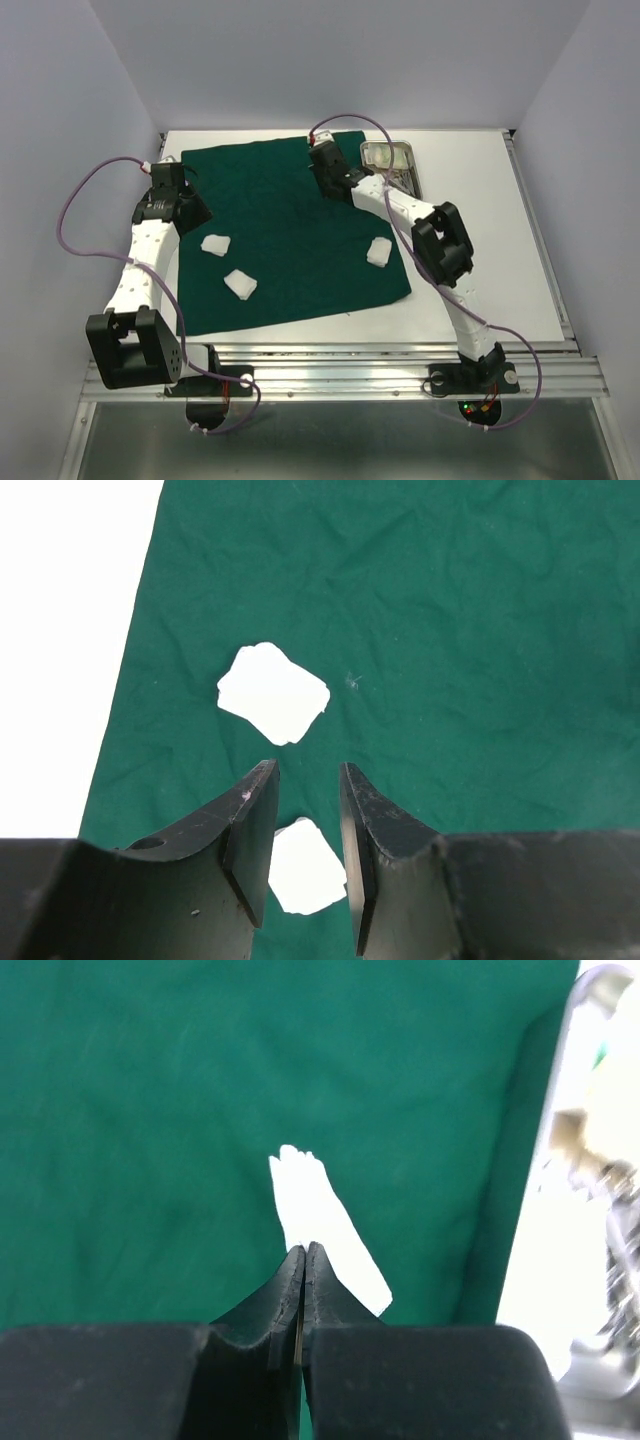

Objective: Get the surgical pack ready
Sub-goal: Adjust the medical item in the surgical kit.

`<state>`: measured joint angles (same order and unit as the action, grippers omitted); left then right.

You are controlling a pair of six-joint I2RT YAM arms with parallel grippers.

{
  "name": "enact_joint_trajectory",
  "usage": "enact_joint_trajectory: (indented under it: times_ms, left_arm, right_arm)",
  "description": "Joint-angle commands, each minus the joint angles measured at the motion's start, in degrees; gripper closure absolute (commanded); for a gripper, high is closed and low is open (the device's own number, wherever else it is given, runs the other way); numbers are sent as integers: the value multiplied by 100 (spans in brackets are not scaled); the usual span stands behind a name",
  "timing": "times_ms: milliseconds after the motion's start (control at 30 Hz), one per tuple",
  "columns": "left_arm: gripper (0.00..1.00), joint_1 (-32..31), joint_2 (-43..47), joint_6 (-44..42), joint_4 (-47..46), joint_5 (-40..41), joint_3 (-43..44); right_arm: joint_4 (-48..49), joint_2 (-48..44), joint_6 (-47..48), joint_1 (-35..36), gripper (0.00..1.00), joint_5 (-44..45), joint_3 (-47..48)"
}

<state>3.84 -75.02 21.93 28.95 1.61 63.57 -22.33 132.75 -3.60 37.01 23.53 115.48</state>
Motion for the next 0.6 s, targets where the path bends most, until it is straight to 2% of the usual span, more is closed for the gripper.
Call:
enact_joint_trajectory:
  times_ms: [0, 267, 567]
  left_arm:
    - [58, -23, 208, -40, -109, -55, -99]
    - [58, -23, 155, -40, -144, -81, -90]
    - [58, -23, 155, -49, -153, -99, -90]
  right_arm:
    - [-184, -478, -387, 332, 99, -94, -429]
    - [-491, -636, -897, 1061, 99, -112, -878]
    - [-615, -496, -1345, 1413, 99, -410, -914]
